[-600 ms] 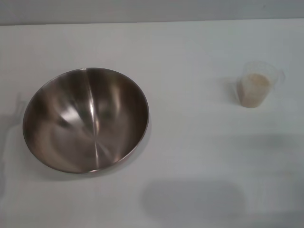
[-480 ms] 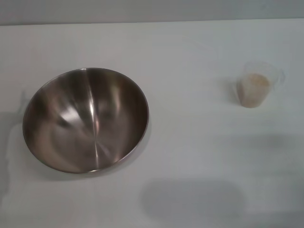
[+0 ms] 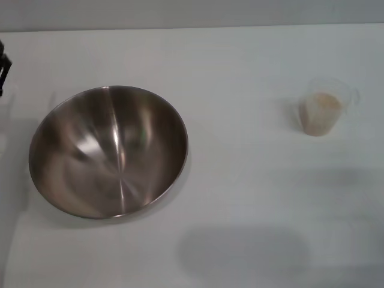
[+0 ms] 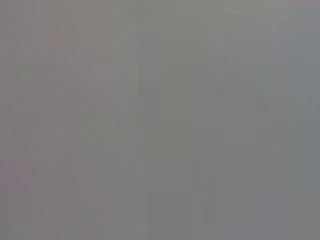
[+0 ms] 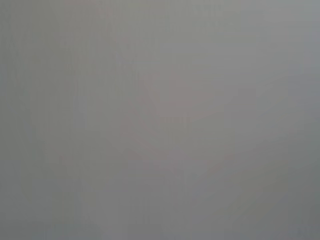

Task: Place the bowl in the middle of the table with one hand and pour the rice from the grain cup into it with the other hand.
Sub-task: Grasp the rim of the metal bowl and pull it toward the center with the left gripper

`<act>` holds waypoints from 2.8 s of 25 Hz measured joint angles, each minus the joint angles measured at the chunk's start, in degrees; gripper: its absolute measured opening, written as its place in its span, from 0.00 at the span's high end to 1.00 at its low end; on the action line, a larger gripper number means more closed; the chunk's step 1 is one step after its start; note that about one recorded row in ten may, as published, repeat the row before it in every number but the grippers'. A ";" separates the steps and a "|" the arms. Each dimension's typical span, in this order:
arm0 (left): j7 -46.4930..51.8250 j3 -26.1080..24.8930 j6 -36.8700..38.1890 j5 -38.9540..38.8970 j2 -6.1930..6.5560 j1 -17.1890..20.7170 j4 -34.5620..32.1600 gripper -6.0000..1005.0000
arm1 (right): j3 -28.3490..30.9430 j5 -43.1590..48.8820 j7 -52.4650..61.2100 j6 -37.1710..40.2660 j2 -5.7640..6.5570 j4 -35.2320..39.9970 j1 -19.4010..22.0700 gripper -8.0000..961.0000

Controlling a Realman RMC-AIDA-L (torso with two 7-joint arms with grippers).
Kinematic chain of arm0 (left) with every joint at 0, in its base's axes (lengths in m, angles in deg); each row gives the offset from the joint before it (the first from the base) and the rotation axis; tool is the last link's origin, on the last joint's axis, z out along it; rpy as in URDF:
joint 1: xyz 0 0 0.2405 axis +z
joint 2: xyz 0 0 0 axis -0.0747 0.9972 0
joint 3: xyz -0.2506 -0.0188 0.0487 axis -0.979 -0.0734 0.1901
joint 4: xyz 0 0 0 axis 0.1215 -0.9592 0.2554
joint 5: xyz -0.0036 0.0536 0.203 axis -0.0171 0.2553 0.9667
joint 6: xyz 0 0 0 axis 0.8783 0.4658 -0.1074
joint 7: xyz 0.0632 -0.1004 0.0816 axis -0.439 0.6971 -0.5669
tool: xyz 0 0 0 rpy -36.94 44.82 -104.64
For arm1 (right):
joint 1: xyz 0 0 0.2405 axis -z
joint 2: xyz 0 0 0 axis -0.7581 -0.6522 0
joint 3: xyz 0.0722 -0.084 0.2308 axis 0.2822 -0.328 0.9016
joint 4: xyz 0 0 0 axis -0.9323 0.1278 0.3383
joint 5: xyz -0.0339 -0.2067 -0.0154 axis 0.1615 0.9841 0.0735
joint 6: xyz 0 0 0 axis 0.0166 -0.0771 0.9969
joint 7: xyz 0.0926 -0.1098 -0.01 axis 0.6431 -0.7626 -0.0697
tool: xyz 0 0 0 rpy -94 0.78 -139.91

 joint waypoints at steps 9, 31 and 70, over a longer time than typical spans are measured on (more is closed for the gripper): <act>-12.43 -5.63 -7.96 -0.04 3.24 -0.98 11.28 0.15 | -0.08 0.03 0.00 -0.56 0.08 -0.22 -0.49 0.13; -26.95 -64.87 -115.64 19.61 -1.79 12.78 75.59 0.15 | -0.88 0.17 0.00 -1.02 0.02 -0.44 -1.32 0.13; -32.87 -75.15 -145.53 26.89 -1.87 4.92 85.43 0.15 | -0.88 0.16 0.00 -1.51 0.02 -0.44 -0.80 0.13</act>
